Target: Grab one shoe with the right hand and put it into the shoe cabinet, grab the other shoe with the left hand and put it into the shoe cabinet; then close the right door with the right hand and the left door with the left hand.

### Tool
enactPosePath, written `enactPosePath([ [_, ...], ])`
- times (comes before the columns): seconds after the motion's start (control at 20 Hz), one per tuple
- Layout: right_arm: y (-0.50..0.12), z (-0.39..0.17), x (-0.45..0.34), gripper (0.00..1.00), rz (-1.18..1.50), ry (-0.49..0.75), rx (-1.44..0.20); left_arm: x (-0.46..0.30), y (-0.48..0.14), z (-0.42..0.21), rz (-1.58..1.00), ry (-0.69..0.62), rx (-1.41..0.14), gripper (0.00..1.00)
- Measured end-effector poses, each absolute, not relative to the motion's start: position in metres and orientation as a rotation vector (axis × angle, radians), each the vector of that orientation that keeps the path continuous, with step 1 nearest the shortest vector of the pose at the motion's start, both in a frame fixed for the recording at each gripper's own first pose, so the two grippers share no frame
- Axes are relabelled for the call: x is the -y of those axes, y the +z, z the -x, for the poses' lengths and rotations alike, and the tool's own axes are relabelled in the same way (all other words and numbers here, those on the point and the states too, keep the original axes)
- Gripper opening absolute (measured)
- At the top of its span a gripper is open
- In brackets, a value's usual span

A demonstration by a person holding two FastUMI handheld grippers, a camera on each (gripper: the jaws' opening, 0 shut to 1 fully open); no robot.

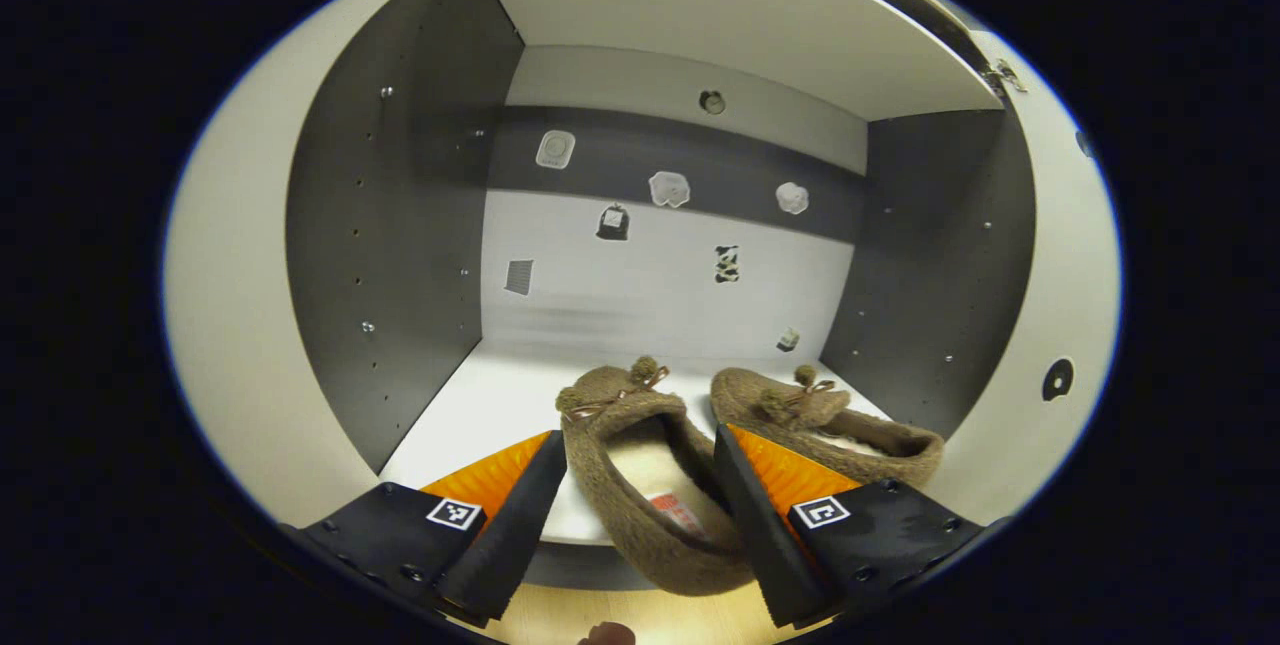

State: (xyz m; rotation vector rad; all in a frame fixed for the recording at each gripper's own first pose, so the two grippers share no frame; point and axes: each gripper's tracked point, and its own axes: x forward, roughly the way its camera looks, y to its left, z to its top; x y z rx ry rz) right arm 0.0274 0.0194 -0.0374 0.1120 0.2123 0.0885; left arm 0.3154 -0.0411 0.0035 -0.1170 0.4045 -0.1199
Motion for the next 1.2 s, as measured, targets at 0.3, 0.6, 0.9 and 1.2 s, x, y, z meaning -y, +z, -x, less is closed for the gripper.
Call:
enactPosePath([
  [0.3,-0.033,-0.023,-0.027,0.92,-0.11,0.111,-0.205,0.05,0.044,-0.258,0.102,-0.144,-0.287,0.97],
  [0.6,-0.023,-0.012,-0.029,0.92,-0.097,0.126,-0.174,0.023,0.072,-0.19,0.048,-0.06,-0.163,0.96],
  [0.9,-0.027,-0.004,-0.032,0.92,-0.096,0.152,-0.176,0.003,0.059,-0.121,0.021,0.018,-0.126,0.97],
  [1.2,-0.041,0.012,-0.025,0.92,-0.106,0.168,-0.224,-0.012,0.032,-0.078,-0.022,0.093,-0.103,0.96],
])
